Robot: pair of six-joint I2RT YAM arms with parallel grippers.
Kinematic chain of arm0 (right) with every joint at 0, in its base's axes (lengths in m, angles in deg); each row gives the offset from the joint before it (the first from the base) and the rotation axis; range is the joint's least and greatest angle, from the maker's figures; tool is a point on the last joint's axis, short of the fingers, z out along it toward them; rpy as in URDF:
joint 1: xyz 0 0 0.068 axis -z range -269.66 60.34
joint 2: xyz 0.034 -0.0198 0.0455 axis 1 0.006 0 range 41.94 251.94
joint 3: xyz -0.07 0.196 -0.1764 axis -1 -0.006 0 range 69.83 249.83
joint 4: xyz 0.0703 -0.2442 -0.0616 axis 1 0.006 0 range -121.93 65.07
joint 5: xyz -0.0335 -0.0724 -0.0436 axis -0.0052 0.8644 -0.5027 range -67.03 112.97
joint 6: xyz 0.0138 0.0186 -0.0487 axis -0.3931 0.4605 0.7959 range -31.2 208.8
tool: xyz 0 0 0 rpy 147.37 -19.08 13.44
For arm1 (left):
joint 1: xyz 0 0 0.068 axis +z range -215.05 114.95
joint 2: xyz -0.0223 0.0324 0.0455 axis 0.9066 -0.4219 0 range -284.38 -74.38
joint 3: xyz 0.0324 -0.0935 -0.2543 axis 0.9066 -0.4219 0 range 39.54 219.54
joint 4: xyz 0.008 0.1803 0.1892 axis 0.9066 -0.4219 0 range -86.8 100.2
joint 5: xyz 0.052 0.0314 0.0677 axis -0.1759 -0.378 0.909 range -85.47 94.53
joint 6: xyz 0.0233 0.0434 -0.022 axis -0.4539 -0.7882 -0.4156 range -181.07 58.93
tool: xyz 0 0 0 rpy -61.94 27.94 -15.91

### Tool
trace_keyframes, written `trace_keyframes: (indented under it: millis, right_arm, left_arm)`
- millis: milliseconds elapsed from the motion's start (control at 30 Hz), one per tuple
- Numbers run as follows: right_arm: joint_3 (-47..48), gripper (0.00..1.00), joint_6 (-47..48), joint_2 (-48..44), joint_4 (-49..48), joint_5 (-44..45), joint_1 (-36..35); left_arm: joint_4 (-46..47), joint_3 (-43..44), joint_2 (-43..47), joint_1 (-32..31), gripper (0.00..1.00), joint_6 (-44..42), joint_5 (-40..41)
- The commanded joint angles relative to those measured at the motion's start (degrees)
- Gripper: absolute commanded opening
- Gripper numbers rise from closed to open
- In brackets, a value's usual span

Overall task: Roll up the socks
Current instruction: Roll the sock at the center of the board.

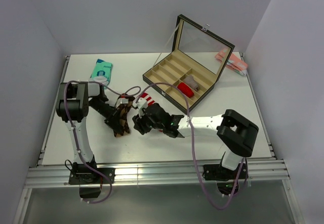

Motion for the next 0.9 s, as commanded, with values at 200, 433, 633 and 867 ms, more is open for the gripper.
trace_keyframes:
  millis: [200, 433, 633, 867]
  right_arm:
    - [4.50, 0.54, 7.48, 4.59, 1.53, -0.85, -4.26]
    - [6.87, 0.57, 8.53, 7.75, 3.29, -7.00, -6.98]
    - [7.23, 0.59, 8.53, 8.90, 1.98, -8.50, -9.79]
    - [10.39, 0.60, 10.99, 11.80, 3.82, -2.62, -13.66]
  left_arm:
    - [11.54, -6.42, -0.43, -7.20, 0.00, 3.69, 12.63]
    - [8.73, -5.01, -1.83, -9.31, 0.00, 2.64, 12.89]
    - [6.44, -5.10, -4.03, -10.01, 0.00, 0.97, 14.04]
    - [3.81, -4.13, -5.70, -10.37, 0.00, -0.61, 13.86]
